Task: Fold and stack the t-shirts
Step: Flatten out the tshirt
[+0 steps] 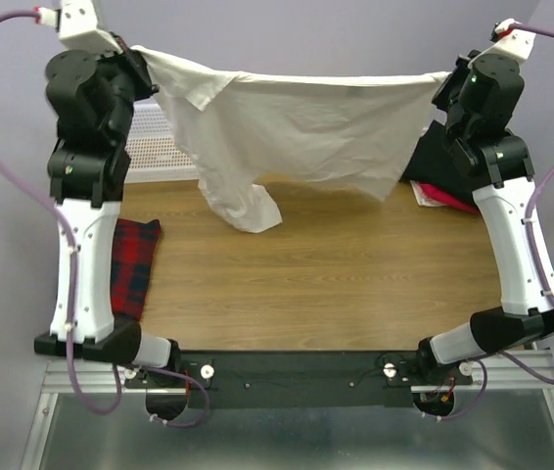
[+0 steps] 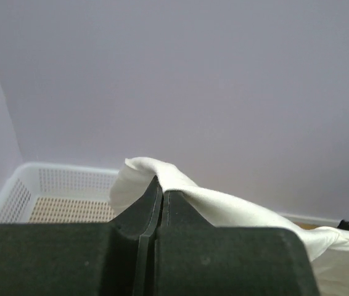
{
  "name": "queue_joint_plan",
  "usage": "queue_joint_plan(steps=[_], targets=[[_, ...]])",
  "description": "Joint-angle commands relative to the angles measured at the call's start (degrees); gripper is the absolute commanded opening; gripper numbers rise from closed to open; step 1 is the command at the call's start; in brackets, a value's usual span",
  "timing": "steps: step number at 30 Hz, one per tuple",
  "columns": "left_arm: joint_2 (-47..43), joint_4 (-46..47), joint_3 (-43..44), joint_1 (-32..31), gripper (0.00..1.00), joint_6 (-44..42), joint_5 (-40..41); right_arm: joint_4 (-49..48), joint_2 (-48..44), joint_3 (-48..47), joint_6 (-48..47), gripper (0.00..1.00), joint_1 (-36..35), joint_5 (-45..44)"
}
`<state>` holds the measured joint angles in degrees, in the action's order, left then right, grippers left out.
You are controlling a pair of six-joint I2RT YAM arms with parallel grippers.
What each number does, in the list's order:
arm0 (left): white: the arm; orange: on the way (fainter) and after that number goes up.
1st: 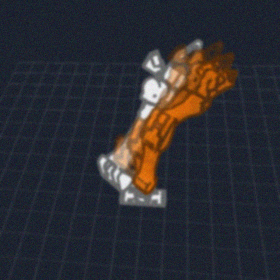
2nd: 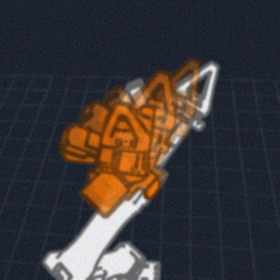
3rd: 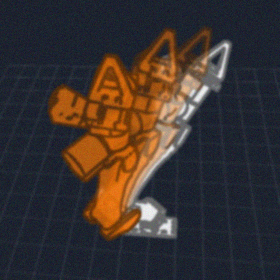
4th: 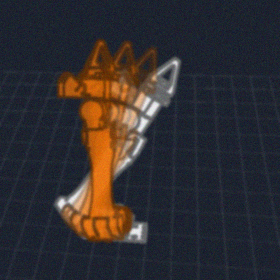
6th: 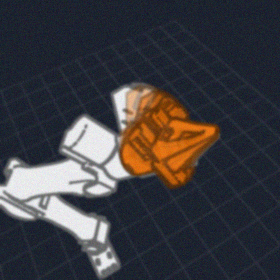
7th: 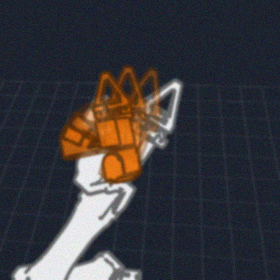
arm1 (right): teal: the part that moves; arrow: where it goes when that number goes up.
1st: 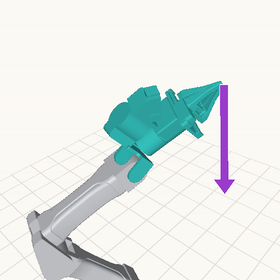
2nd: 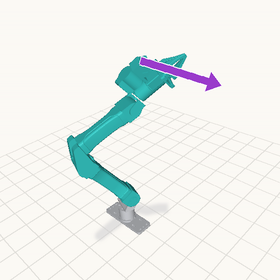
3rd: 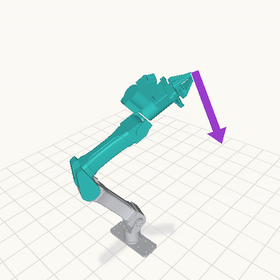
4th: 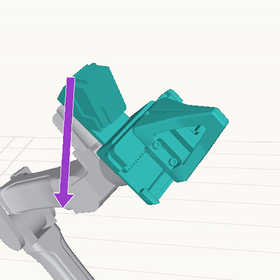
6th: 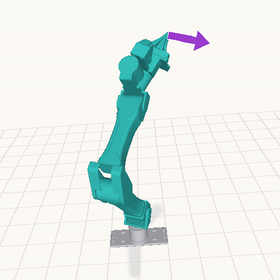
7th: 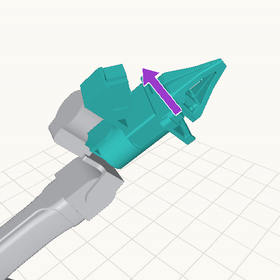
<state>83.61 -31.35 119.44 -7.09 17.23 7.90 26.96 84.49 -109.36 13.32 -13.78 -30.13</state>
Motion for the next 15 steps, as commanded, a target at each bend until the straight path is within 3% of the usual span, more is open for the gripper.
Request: queue_joint_plan(steps=[1,6,15], targets=[[-8.81,15.33,-4.03,0.68,0.0,-1.76,-2.27,-0.5,-4.76,-2.79,-2.95,0.01,0.24,1.73],[-16.28,22.39,-7.82,0.68,0.0,-2.12,-4.04,-0.5,-10.38,-2.09,-3.48,0.01,0.16,3.76],[-16.12,21.86,-5.18,0.68,0.0,-3.0,-4.56,-1.64,-16.55,-0.33,-4.79,0.01,0.25,2.36]])
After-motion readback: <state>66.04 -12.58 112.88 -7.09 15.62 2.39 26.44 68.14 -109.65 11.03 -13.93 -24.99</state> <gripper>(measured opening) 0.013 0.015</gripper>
